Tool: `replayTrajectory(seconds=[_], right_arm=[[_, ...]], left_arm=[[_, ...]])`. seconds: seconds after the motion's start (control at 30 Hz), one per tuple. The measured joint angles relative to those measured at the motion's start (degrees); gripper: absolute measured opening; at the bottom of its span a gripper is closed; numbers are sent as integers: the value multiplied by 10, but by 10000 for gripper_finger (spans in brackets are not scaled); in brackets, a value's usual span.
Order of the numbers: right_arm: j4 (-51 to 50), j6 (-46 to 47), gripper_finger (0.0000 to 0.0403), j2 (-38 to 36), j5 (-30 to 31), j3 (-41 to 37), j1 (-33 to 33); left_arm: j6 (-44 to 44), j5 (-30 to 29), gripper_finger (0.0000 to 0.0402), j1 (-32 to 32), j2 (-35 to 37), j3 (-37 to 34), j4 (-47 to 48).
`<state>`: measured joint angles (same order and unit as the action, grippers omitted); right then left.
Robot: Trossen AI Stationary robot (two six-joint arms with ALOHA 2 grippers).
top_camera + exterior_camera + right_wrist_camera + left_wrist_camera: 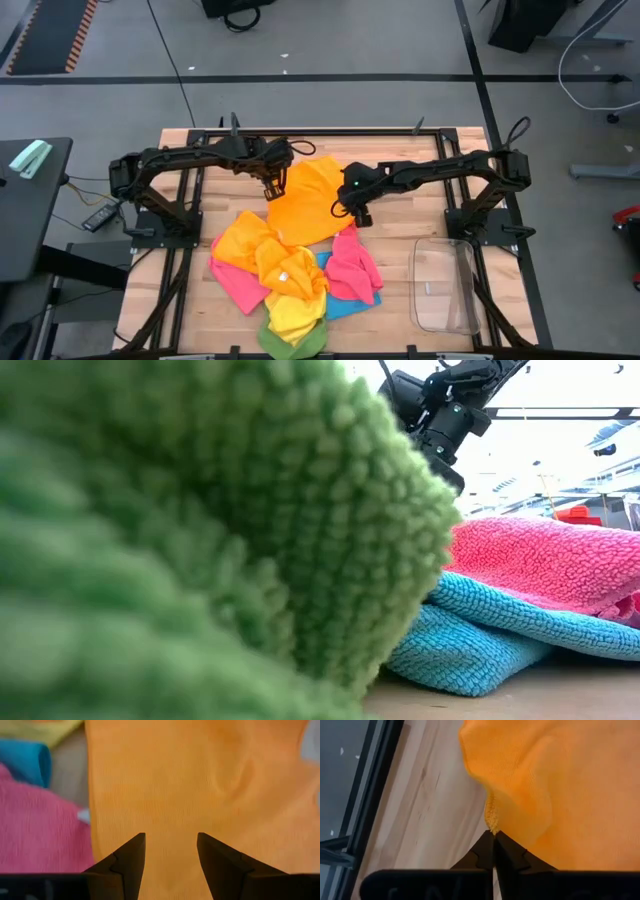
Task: Fold microfiber towels
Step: Fold the orange towel
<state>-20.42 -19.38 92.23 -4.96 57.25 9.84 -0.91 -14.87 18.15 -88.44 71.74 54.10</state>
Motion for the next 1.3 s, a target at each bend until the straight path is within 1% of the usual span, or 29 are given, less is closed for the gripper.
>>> replayTrajectory(seconds=[0.1, 0.17, 0.27, 0.37, 0.43, 0.53, 0.63, 0.77, 0.87, 0.97, 1.13, 1.23, 1.3], right_arm=[[-8, 1, 187, 0, -20, -1, 0], [3, -6, 187, 0, -31, -5, -14], [40, -26, 187, 1, -32, -23, -38], [99, -30, 187, 1, -32, -51, -58], [133, -9, 187, 1, -18, -73, -64], [133, 30, 187, 1, 18, -85, -56], [128, 49, 187, 1, 26, -94, -46], [129, 49, 187, 1, 22, -112, -43], [128, 57, 186, 1, 23, -123, -37], [129, 59, 179, 1, 24, -130, -29], [115, 70, 158, 1, 25, -136, -12], [108, 73, 145, 6, 44, -136, -3], [107, 74, 136, 11, 49, -136, 5]], left_arm=[[6, 1, 23, 0, 1, 29, 50], [7, 1, 20, 0, 1, 40, 80], [19, 1, 11, 0, 1, 45, 101], [36, 7, 9, -1, 1, 44, 124], [47, 21, 15, -4, 1, 39, 134], [52, 33, 28, -9, 1, 38, 165], [66, 37, 33, -19, 0, 38, 170], [72, 37, 39, -45, 0, 38, 167], [68, 8, 61, -70, 0, 38, 151], [50, -32, 97, -87, 0, 38, 150], [43, -37, 154, -99, 0, 38, 152], [46, -37, 176, -105, 0, 38, 153], [48, -37, 183, -109, 0, 38, 154]])
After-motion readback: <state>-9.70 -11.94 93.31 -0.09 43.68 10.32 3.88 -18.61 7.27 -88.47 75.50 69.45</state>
